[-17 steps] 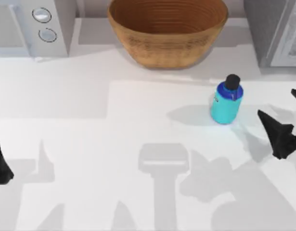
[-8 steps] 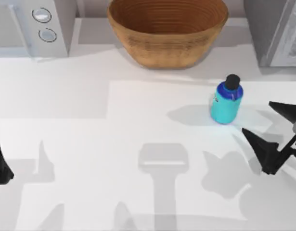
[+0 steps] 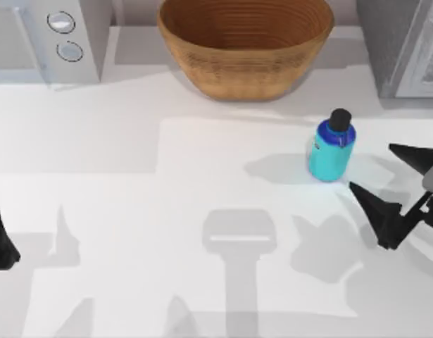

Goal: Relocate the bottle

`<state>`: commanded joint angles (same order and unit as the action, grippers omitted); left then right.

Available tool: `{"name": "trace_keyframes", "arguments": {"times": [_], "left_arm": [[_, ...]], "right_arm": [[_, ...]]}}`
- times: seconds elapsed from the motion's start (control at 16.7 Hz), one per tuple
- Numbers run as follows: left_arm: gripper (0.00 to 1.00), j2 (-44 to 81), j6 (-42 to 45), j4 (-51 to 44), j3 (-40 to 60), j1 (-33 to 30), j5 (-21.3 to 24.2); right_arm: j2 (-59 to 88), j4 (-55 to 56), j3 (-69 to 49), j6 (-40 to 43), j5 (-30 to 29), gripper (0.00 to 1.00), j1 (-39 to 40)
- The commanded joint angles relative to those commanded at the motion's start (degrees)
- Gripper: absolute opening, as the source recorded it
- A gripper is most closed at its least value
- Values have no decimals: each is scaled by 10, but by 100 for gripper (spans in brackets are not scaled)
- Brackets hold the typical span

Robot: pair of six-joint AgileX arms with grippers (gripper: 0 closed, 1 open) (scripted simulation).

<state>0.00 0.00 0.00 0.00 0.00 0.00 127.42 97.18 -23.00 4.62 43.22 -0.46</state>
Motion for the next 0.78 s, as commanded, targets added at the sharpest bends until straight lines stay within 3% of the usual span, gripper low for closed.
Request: {"name": "trace_keyframes", "arguments": {"times": [0.48,0.78], "left_arm": [[100,0,0,0,0,0,0],[100,0,0,0,0,0,0]], "right_arm": [[44,-97,-150,-15,-102,100,102],[50,-109,-168,-17,-114,100,115]]}}
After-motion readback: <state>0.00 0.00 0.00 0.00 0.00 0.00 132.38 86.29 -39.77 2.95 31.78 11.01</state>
